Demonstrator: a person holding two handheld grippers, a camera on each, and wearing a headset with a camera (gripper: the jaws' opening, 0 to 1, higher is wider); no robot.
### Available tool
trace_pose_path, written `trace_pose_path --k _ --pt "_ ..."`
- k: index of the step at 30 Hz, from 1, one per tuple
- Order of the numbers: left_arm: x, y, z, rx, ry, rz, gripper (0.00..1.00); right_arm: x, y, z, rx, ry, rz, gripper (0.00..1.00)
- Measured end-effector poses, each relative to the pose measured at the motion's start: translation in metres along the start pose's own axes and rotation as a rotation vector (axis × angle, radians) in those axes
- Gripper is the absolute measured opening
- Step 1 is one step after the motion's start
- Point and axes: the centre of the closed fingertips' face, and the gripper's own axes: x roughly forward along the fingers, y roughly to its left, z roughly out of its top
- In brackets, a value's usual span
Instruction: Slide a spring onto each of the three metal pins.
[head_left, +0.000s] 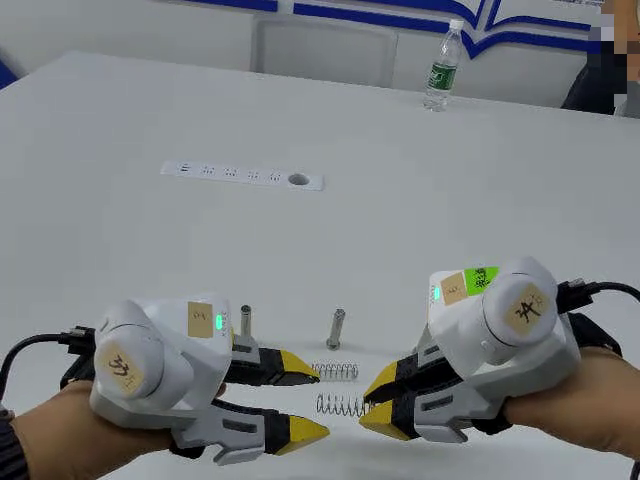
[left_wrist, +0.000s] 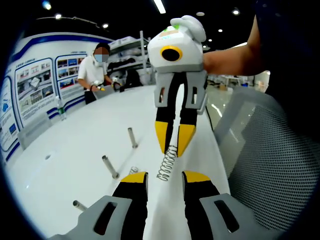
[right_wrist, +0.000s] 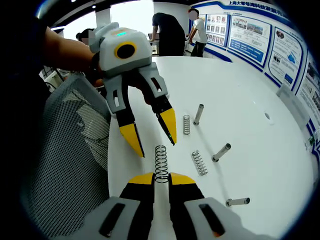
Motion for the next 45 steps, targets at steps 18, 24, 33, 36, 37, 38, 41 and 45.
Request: trace_pose_path --k 18,24,33,36,37,38,41,45 --pt "0.009 -0.009 -0.011 0.126 0.069 -0.022 0.12 0.000 0.010 0.005 -0.012 0.013 0.034 0.12" --pt "0.009 -0.008 -0.010 0.130 0.071 -0.024 0.11 -0.004 0.012 0.014 -0.028 0.003 0.028 0.12" --pt "0.010 -0.010 -0.009 0.122 0.065 -0.030 0.11 -0.007 0.016 0.032 -0.071 -0.002 0.025 0.12" --pt "0.011 -0.011 -0.007 0.120 0.060 -0.034 0.11 -0.007 0.018 0.036 -0.091 0.009 0.026 0.11" --pt "0.011 -0.012 -0.007 0.120 0.060 -0.035 0.11 -0.007 0.018 0.037 -0.095 0.014 0.025 0.11" --pt "0.012 -0.012 -0.007 0.120 0.060 -0.035 0.11 -0.007 0.018 0.037 -0.102 0.018 0.025 0.11" --pt "0.011 -0.012 -0.007 0.117 0.060 -0.037 0.11 -0.007 0.018 0.036 -0.109 0.028 0.027 0.11" --pt "0.011 -0.011 -0.007 0.110 0.058 -0.037 0.12 -0.008 0.017 0.035 -0.107 0.036 0.029 0.11"
